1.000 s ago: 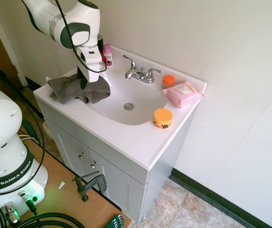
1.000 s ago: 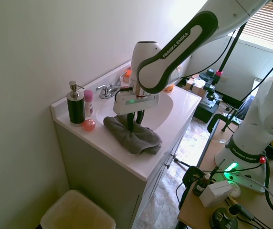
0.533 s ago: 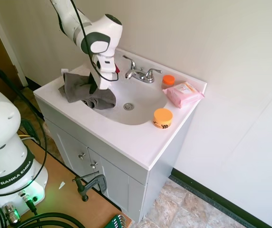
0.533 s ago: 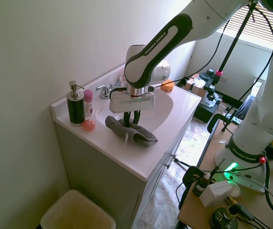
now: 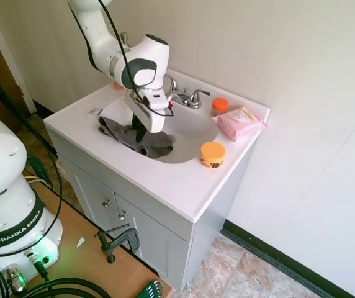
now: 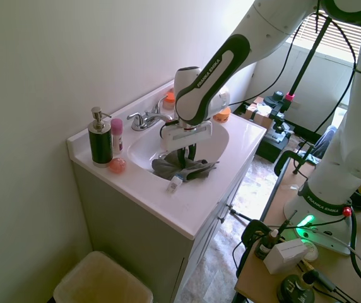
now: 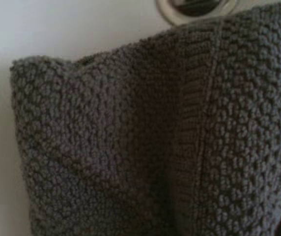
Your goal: Clean the sink
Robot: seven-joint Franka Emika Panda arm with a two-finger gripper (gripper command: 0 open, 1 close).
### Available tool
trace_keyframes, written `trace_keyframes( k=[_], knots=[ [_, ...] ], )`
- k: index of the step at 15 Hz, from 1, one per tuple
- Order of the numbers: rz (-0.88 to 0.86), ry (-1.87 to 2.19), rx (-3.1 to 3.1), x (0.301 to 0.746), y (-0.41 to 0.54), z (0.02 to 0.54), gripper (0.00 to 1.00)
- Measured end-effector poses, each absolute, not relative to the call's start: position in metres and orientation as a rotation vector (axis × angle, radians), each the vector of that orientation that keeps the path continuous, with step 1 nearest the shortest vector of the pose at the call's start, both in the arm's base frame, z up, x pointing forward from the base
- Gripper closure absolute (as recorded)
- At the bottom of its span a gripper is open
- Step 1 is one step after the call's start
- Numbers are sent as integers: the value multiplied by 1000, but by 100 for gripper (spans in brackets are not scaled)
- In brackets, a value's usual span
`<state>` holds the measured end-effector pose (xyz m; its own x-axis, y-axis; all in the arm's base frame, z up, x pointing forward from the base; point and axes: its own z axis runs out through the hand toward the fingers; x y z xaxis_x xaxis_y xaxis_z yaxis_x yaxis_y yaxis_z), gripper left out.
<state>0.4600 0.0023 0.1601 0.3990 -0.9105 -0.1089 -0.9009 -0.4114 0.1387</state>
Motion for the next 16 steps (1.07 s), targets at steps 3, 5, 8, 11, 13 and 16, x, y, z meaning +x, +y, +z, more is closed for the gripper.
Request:
trace_keyframes(
  k=[3,5,8,11,13,16],
  knots=[
    [-109,-1540,2606,457,-18,158,100],
    [-27,-1483,2606,456,-34,159,100],
    [92,-1413,2605,458,-61,163,100],
    [208,-1350,2607,460,-79,164,100],
    [266,-1351,2617,462,-83,164,100],
    [400,-1368,2660,464,-80,166,100]
  ],
)
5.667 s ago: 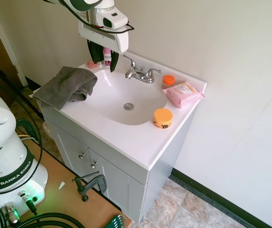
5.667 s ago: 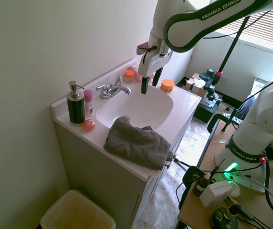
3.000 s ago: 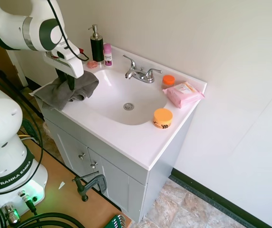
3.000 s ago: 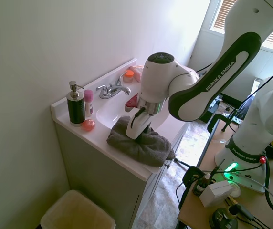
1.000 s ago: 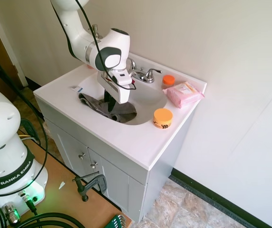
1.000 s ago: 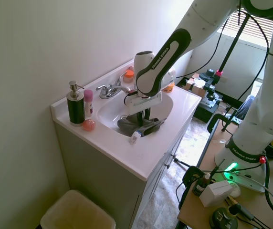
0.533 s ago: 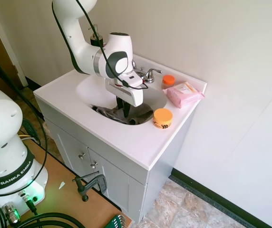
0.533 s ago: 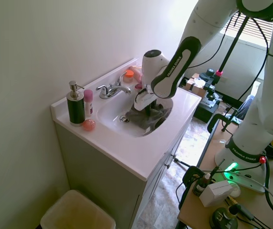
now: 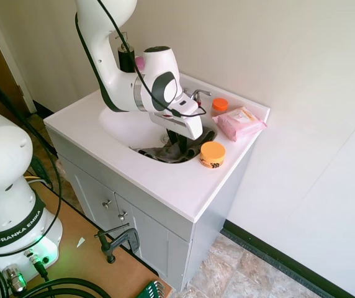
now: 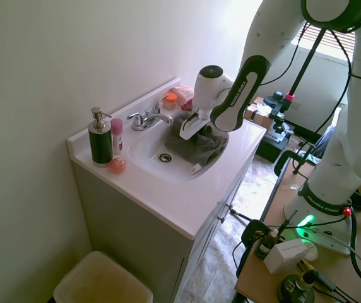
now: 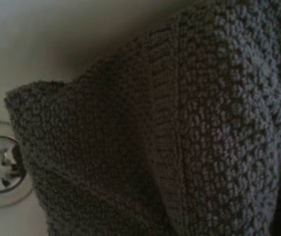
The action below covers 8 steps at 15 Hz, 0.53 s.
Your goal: Clean the sink
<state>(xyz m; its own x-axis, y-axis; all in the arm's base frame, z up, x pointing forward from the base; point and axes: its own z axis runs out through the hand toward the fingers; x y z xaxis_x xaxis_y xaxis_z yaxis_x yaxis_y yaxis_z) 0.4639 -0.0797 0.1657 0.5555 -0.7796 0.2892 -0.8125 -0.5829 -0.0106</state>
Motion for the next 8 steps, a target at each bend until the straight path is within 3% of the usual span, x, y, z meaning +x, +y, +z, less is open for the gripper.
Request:
trace_keyframes(
  k=[4,8],
  knots=[
    [521,-1376,2715,450,-45,164,100],
    [533,-1393,2748,435,0,160,100]
  ],
)
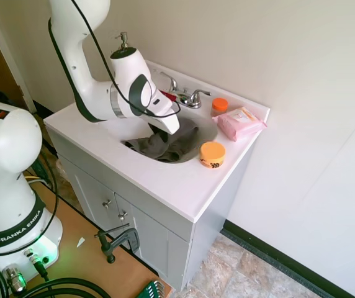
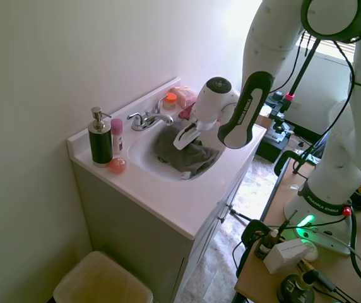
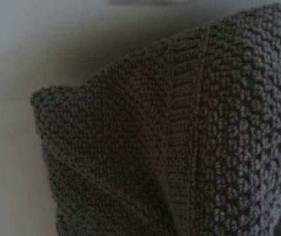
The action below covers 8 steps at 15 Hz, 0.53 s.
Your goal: Clean the sink
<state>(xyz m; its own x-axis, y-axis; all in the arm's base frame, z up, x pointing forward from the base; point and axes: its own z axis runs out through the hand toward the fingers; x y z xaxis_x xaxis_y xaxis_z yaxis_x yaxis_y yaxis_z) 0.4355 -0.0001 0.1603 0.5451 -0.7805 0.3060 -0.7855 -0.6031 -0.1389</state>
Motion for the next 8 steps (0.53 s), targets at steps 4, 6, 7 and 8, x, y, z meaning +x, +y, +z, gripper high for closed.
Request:
trace_keyframes(
  k=[4,6,7,8],
  knots=[
    [502,-1430,2776,430,43,161,100],
    [464,-1468,2782,428,62,162,100],
    [435,-1499,2783,427,72,165,100],
    [405,-1529,2788,426,83,167,100]
  ],
)
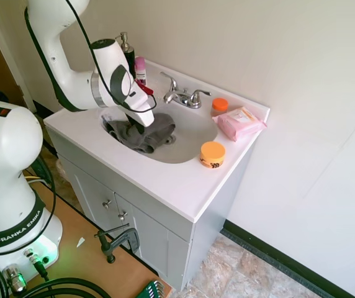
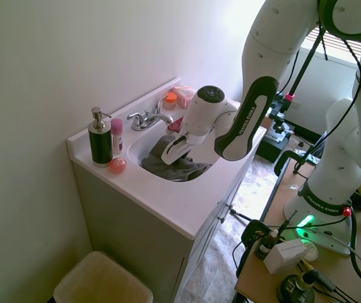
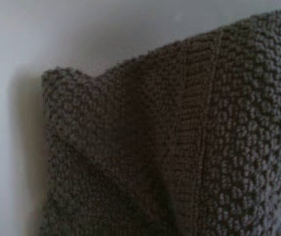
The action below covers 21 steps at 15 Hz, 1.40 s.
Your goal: Clean the sink
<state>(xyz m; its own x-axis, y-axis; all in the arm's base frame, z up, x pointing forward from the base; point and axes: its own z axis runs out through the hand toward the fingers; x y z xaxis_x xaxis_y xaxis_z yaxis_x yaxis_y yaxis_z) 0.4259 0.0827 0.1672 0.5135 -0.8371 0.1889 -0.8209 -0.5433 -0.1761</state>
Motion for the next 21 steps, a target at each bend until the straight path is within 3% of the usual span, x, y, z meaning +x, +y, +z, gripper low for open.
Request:
trace_keyframes(
  k=[6,11,18,21],
  knots=[
    [-139,1649,-2505,434,111,181,100],
    [21,1572,-2454,452,114,240,100],
    [48,1441,-2589,384,101,266,100],
    [39,1337,-2659,375,117,284,100]
  ],
)
